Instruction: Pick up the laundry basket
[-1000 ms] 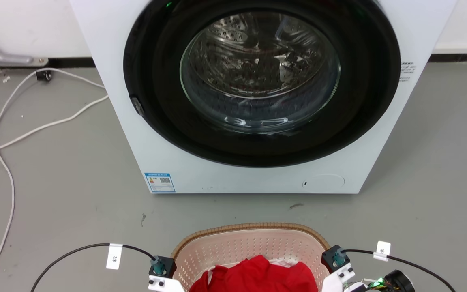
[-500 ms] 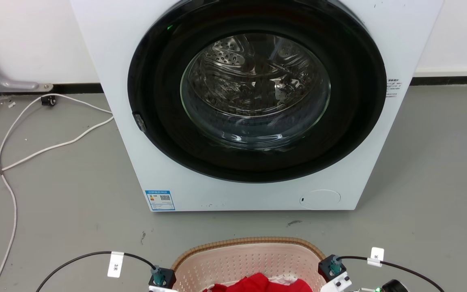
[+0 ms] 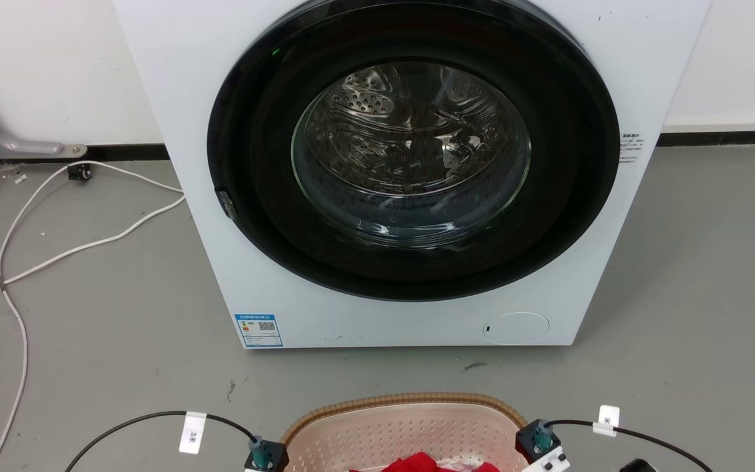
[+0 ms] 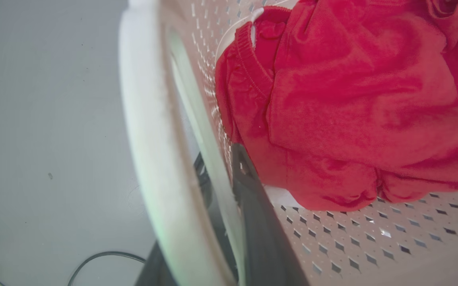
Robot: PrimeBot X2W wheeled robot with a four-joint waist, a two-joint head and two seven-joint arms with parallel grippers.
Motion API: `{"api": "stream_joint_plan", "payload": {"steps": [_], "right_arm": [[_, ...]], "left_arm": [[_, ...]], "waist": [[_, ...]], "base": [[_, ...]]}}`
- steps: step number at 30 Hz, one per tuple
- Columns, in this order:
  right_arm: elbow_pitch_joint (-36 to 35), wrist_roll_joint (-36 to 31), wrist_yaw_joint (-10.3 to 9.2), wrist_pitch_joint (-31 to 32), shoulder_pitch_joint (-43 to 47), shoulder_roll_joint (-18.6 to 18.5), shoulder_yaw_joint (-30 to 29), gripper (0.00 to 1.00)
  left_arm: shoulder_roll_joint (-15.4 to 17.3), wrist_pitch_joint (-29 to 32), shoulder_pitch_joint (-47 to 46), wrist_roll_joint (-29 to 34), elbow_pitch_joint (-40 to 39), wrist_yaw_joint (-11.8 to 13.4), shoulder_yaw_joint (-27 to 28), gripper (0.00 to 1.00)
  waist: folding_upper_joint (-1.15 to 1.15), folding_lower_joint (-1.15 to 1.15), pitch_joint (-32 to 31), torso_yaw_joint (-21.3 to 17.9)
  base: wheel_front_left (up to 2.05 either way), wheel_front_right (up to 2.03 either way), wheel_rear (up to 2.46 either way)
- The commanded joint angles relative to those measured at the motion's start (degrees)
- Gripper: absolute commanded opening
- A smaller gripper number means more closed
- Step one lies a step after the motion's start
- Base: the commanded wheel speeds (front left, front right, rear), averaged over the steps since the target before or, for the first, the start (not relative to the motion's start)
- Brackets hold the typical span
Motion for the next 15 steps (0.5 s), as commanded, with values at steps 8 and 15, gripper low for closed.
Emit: {"api": "stream_joint_plan", "payload": {"steps": [8,15], "right_arm": [[-0.6,2.37,0.76,-0.56,0.16,1.07,3.31,0.0],[-0.16,4.21,0.76,-0.81,-0.02,0.97,5.1,0.0]], "left_arm": [[-1.11,-0.91,-1.1,-1.81,-0.8,-0.68,-2.5,0.0],[-1.0,-1.22,-1.43,-3.09,-0.51,-0.69,-3.89,0.0]], "waist": [[0.0,0.0,-0.05,0.1],[0.0,0.0,-0.04,0.11]], "base": [[0.0,0.0,0.0],[0.0,0.0,0.0]]}}
